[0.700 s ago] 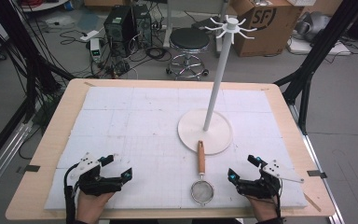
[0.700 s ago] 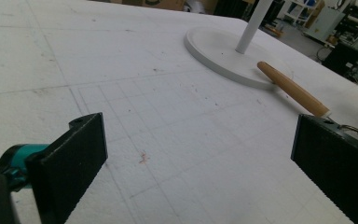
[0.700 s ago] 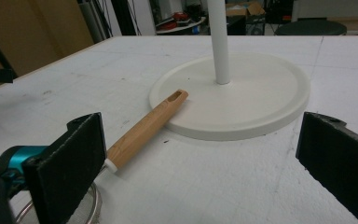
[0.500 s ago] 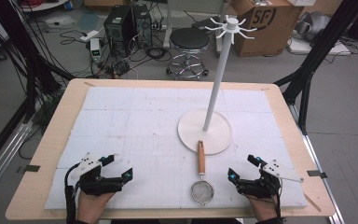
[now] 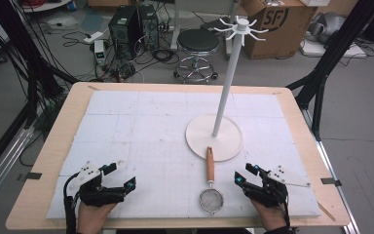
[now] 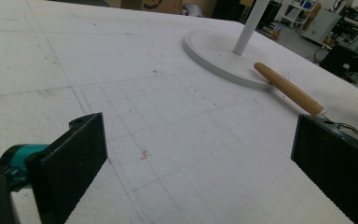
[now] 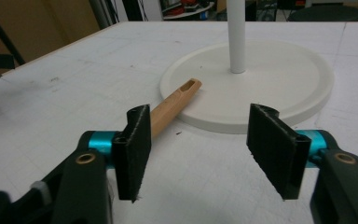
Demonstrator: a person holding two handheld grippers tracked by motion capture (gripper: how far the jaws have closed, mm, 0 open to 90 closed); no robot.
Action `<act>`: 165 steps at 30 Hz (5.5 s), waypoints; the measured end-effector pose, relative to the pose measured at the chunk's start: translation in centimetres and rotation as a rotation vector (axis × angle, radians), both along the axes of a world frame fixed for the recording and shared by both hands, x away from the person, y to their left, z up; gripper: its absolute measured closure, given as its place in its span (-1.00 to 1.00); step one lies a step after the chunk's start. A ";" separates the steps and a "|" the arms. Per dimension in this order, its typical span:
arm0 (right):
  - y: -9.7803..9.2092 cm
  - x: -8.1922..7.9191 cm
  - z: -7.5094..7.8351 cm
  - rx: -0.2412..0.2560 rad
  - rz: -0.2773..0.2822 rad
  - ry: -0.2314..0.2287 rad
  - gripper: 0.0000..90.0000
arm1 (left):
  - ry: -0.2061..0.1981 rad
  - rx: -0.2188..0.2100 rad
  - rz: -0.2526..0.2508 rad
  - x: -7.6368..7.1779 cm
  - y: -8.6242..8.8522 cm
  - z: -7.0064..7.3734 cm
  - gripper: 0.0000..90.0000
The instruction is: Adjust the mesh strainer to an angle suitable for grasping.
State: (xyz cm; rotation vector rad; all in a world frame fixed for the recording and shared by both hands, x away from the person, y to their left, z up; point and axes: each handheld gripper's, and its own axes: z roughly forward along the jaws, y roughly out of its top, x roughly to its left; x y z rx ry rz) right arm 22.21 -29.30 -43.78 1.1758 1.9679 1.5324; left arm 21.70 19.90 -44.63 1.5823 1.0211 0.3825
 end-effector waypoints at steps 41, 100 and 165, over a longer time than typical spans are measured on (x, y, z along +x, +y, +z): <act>3.4 1.8 -2.0 0.022 0.150 0.438 1.00 | -0.007 -0.003 0.014 -0.3 0.6 0.1 -0.83; 8.2 2.7 -1.6 -0.014 0.238 0.462 1.00 | -0.005 -0.009 0.014 -0.4 0.8 0.2 -0.83; 15.4 2.2 -2.5 -0.027 0.370 0.544 1.00 | -0.006 -0.018 0.037 -1.1 1.7 0.2 -0.82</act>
